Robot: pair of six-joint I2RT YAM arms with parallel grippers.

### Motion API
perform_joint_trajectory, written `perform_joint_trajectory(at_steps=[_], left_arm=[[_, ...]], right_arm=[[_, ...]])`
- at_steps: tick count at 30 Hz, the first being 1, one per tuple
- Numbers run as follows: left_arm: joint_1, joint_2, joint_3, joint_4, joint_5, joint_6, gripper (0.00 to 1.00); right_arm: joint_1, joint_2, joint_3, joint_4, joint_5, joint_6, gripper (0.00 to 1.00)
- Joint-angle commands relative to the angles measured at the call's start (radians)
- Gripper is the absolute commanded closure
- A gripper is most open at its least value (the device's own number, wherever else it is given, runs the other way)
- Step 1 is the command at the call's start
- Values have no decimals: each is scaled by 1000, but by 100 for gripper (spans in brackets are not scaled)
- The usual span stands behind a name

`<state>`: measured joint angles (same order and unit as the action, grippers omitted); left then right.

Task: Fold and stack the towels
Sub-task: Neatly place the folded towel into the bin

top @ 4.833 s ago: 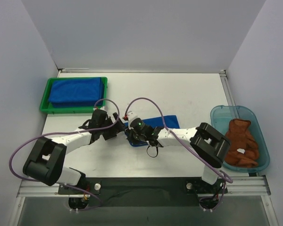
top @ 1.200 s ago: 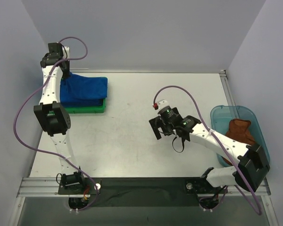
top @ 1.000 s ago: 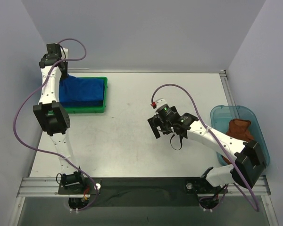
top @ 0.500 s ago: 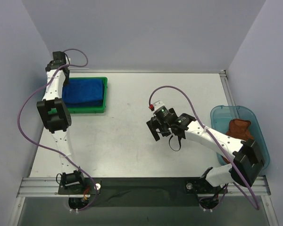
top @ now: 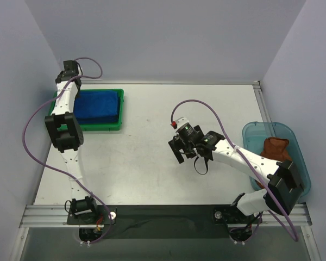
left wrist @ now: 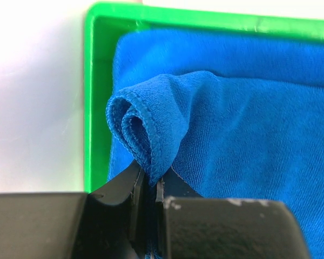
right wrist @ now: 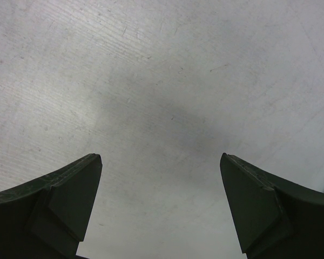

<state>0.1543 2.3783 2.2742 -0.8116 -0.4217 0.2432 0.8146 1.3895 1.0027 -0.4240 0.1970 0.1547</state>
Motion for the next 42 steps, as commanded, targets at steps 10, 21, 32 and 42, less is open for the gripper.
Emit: perform_joint_trajectory(at_steps=[10, 21, 32, 42], left_arm=[[48, 84, 190, -20, 43, -53, 47], [42, -5, 168, -43, -55, -97, 10], [-122, -318, -258, 139, 170, -365, 18], [-246, -528, -850, 543, 265, -496, 60]], right_arm=[[20, 32, 33, -41, 4, 6, 4], [43, 28, 34, -50, 19, 8, 4], [57, 0, 21, -25, 33, 48, 5], [46, -188, -102, 10, 65, 80, 5]])
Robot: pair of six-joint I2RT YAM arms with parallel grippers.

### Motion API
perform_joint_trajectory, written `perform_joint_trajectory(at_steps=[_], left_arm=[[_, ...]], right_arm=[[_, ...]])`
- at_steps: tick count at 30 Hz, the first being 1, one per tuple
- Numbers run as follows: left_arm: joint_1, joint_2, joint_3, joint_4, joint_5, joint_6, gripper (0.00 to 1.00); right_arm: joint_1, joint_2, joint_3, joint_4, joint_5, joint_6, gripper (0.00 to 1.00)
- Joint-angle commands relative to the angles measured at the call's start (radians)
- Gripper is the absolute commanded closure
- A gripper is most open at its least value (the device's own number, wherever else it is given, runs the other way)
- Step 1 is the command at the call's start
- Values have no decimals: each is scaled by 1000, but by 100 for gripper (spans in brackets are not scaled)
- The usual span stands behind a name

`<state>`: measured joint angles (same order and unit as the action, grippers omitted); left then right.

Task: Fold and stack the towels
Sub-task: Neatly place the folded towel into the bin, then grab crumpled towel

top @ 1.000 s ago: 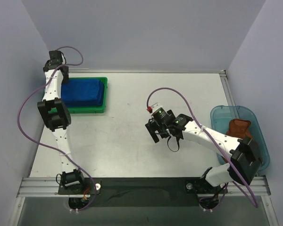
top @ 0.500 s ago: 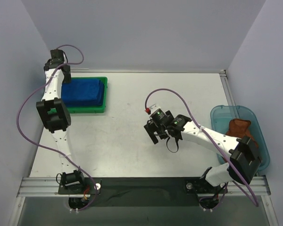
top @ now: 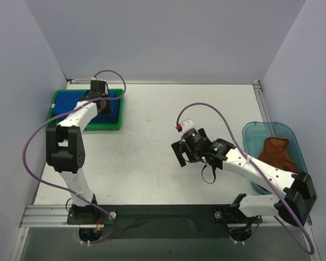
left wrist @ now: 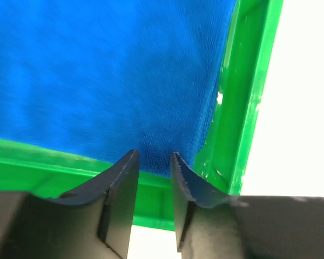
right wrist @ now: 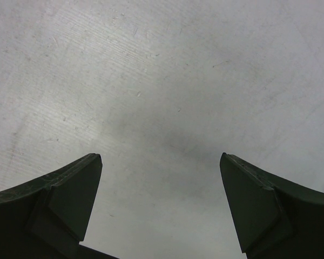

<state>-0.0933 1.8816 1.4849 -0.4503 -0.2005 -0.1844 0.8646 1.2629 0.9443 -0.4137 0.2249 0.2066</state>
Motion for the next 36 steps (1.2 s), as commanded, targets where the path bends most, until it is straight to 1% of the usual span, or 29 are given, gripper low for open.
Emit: perform_joint_trajectory(at_steps=[1, 4, 7, 10, 11, 12, 13, 14, 16, 18, 19, 20, 21, 22, 23, 24, 25, 26, 27, 28, 29, 32, 33, 34, 36], left_arm=[[-5, -29, -81, 197, 49, -73, 62], [-26, -1, -141, 257, 85, -92, 64], [-54, 10, -166, 248, 107, -102, 66], [-85, -35, -202, 225, 73, -107, 66], [-89, -80, -207, 211, 58, -113, 65], [-91, -107, -210, 200, 53, -116, 61], [-92, -134, -203, 188, 52, -119, 59], [-92, -195, -198, 158, 47, -122, 57], [-94, -261, -177, 128, 46, -122, 52], [-97, -367, -167, 85, 50, -107, 48], [-97, -404, -169, 73, 56, -104, 43], [-97, -485, -188, 56, 71, -84, 39], [-97, -527, -201, 42, 76, -76, 34], [-97, -571, -222, 32, 78, -67, 24], [-97, -661, -270, 15, 85, -41, 20], [-97, -709, -303, 6, 82, -35, 15], [-95, -757, -336, -2, 81, -30, 10], [-95, -851, -365, -13, 91, -12, 4], [-95, -896, -438, -17, 98, -4, 3], [-97, -944, -469, -21, 102, -1, 2], [-103, -1025, -503, -33, 128, 0, 3], [-152, -1134, -603, -54, 125, -1, 2], [-178, -1151, -630, -50, 128, -12, 3], [-190, -1167, -696, -41, 137, -19, 3], [-227, -1193, -750, -10, 180, -43, 2]], right_arm=[[-4, -74, -68, 3, 39, 34, 5], [-7, -126, -108, 12, 50, 42, 5], [-10, -180, -127, 10, 63, 40, 5], [-15, -229, -141, 10, 91, 36, 5], [-18, -240, -142, 10, 99, 37, 4], [-27, -256, -139, 10, 117, 30, 4], [-30, -264, -134, 10, 126, 25, 4], [-38, -267, -128, 10, 137, 17, 4], [-55, -270, -102, 9, 188, 2, 2], [-76, -270, -78, 6, 238, 11, 0], [-113, -273, -69, -2, 254, 20, 0], [-134, -276, -61, -7, 267, 31, 0], [-165, -280, -49, -16, 281, 49, 0], [-224, -281, -27, -40, 297, 85, 0], [-264, -281, -16, -56, 310, 108, 0], [-303, -283, 2, -88, 321, 144, 0], [-340, -281, 2, -103, 326, 145, 0], [-431, -277, 22, -121, 333, 175, 0], [-475, -269, 28, -138, 341, 194, 0], [-531, -264, 33, -172, 341, 211, 0], [-629, -255, 40, -186, 338, 232, 0], [-790, -238, 22, -209, 337, 250, 0], [-902, -235, 13, -208, 337, 272, 0], [-947, -229, 5, -206, 338, 289, 1], [-1062, -208, -21, -206, 341, 356, 2]])
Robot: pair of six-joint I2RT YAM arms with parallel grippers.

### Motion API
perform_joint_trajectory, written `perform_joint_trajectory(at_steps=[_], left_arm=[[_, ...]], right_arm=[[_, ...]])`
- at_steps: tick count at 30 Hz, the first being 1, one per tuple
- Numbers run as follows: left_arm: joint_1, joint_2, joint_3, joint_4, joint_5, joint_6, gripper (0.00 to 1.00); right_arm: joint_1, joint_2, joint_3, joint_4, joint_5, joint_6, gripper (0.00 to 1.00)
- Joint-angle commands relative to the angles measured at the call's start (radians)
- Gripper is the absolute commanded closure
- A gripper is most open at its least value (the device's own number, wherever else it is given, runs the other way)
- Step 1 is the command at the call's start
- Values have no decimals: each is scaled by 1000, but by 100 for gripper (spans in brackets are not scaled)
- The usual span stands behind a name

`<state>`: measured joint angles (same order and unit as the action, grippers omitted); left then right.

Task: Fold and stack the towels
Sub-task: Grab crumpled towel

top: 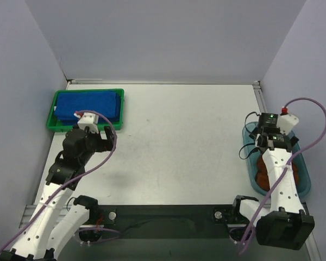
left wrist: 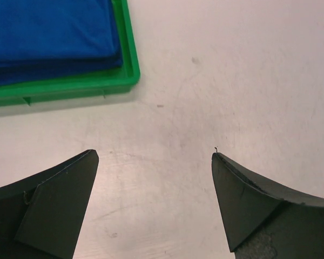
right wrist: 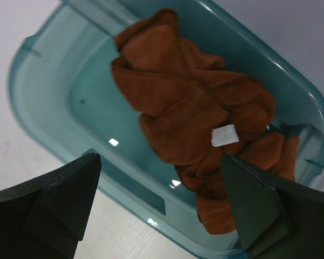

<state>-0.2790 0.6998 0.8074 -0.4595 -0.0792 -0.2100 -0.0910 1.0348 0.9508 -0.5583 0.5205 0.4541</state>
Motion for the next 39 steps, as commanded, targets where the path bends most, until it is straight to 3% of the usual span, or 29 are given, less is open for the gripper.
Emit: perform_joint_trajectory(at_steps=[1, 10, 17, 20, 27, 30, 39], left_arm=[[-54, -17, -115, 7, 67, -26, 2], [-131, -2, -171, 47, 96, -20, 2], [-126, 29, -172, 59, 85, -11, 3], [-126, 49, -171, 61, 88, -9, 3], [-120, 66, -172, 68, 99, -5, 3], [-120, 69, -172, 68, 104, -5, 3], [-120, 66, -178, 70, 105, -6, 3]], right_arm=[[-149, 28, -38, -61, 38, 142, 2], [-389, 177, -115, 66, -48, 287, 6], [-395, 329, -141, 172, -166, 314, 18], [-374, 331, -170, 216, -201, 310, 32], [-239, 231, -195, 233, -128, 253, 82], [-236, 214, -202, 233, -151, 264, 97], [-184, 111, -219, 239, -172, 221, 100]])
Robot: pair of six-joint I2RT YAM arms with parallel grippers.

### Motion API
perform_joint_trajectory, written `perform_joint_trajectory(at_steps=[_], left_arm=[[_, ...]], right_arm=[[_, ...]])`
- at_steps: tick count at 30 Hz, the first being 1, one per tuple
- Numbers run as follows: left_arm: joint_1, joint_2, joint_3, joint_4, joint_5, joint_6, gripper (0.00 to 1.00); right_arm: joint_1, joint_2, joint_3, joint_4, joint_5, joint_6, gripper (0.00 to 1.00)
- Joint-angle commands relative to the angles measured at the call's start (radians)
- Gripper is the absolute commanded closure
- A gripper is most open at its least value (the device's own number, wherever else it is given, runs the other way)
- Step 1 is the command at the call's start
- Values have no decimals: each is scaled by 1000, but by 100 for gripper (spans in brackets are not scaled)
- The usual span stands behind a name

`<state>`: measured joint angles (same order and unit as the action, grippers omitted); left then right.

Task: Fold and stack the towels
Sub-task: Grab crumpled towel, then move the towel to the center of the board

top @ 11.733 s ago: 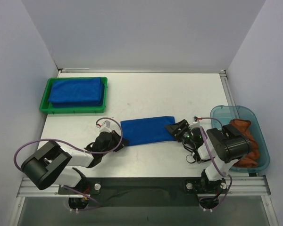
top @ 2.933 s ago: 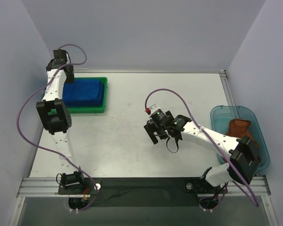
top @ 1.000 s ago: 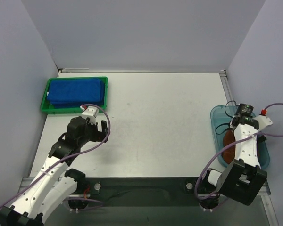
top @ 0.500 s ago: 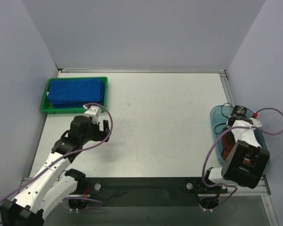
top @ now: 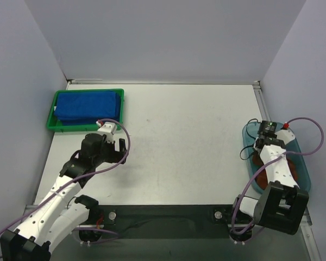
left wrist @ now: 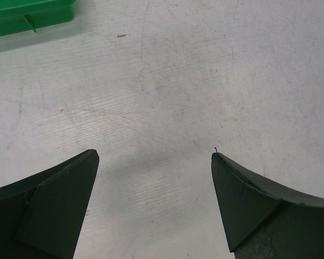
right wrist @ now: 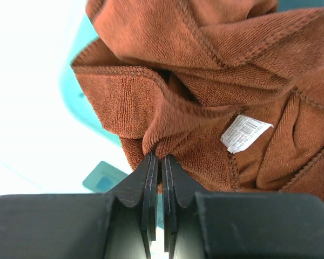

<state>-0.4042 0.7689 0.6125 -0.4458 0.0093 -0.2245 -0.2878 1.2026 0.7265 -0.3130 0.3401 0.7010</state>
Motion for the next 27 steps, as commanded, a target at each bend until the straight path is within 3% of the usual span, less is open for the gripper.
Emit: perform_joint_trajectory(at_steps=[1, 8, 12, 19, 27], left_arm=[[5, -3, 16, 55, 18, 8, 3], [5, 15, 15, 56, 21, 8, 3], [5, 17, 16, 56, 17, 8, 3], [4, 30, 15, 55, 9, 11, 4], [4, 6, 6, 55, -2, 8, 4]], right_arm=[[18, -72, 10, 0, 4, -34, 100], [85, -233, 206, -1, 47, -158, 100], [156, -224, 407, 21, 11, -274, 100], [357, -19, 883, 104, -207, -403, 100], [591, 210, 1217, 164, -363, -514, 100]])
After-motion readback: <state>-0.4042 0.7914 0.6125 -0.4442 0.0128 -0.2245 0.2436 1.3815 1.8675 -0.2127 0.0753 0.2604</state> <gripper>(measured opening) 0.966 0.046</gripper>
